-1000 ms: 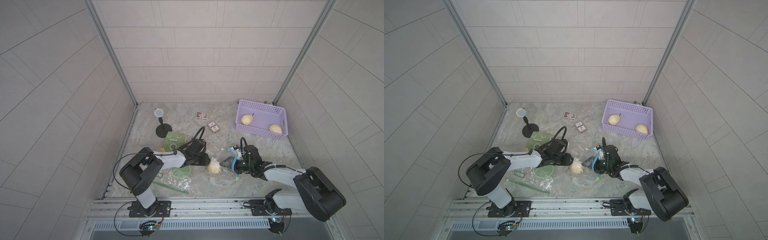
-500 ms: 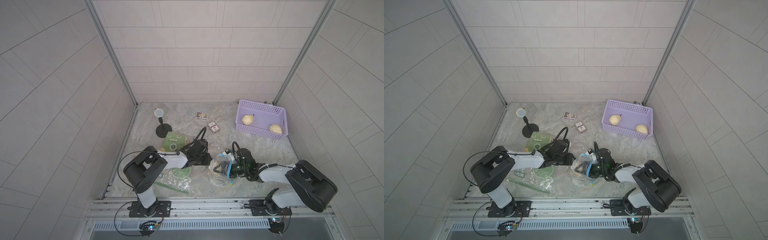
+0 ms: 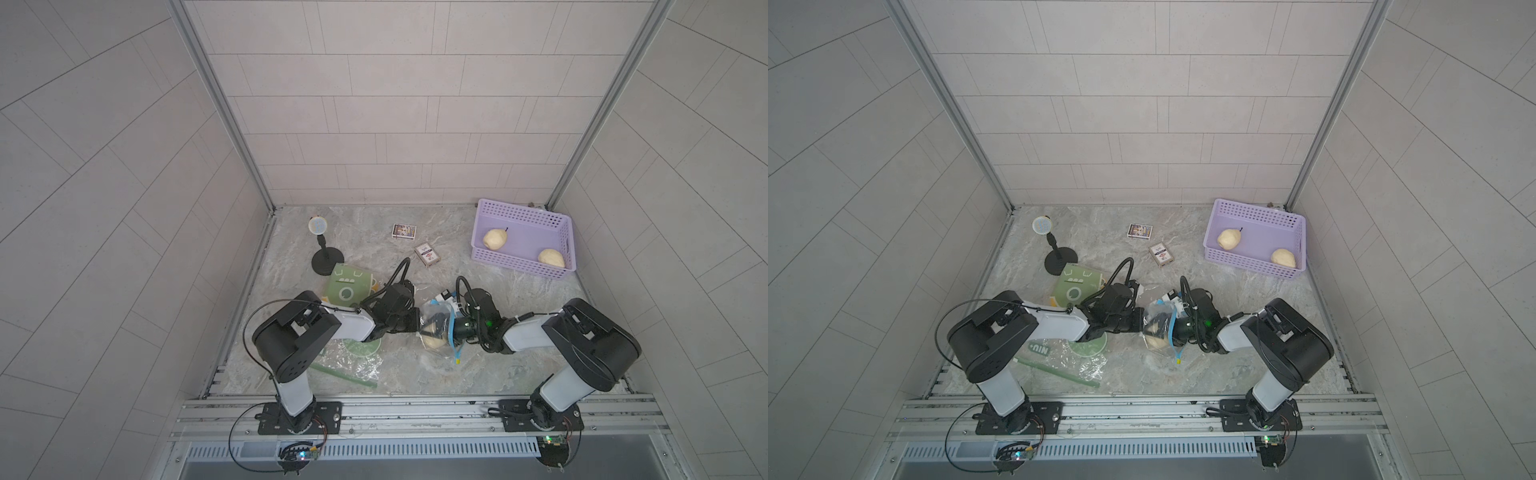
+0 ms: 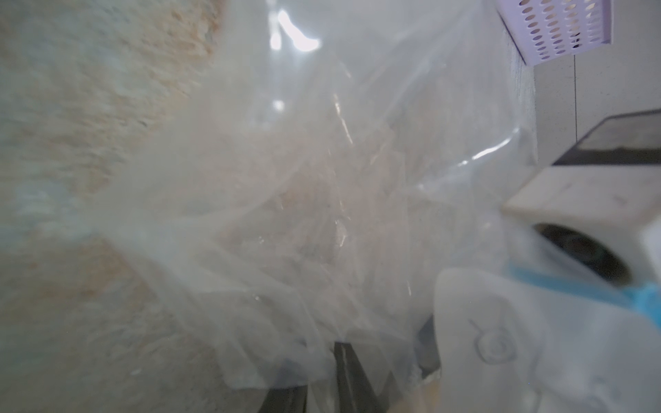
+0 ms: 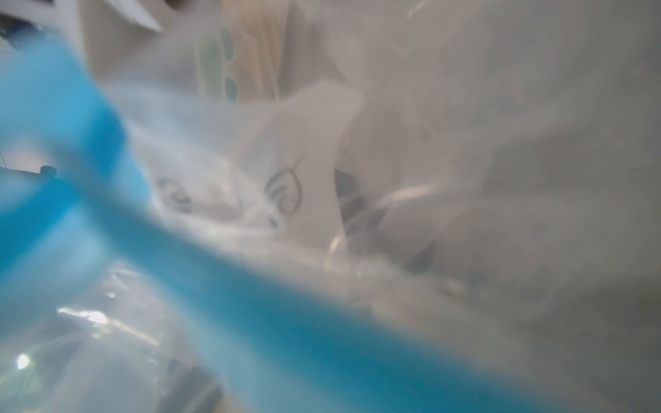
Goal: Open the zip-top bag and take out the pear
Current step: Pick up the pear from the zipper food storage bag.
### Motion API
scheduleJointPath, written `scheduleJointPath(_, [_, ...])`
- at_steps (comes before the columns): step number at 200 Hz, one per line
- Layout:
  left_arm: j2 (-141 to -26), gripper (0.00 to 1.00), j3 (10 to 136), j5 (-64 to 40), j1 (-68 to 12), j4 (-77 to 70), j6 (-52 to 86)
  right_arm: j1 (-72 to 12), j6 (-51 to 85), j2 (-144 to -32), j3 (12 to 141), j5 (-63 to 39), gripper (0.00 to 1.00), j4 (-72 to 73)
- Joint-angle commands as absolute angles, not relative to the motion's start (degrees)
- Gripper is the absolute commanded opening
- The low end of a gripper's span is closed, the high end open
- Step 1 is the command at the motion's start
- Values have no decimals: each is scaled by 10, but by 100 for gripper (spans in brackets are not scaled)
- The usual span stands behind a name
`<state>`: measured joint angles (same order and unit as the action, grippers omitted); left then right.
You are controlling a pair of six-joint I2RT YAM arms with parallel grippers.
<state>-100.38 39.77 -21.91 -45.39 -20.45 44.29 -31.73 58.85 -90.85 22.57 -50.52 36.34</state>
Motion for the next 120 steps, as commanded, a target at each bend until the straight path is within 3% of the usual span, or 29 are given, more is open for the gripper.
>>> scheduleJointPath(1, [-1024, 21, 384, -232, -446, -127, 434, -312, 571, -853, 211, -473, 78, 268])
scheduleJointPath(49, [-1030, 20, 410, -196, -425, -62, 376, -215, 482, -619, 209, -443, 80, -64])
scheduleJointPath(120, [-1078, 19, 435, -170, -420, -49, 357, -16, 393, -423, 235, -535, 78, -326])
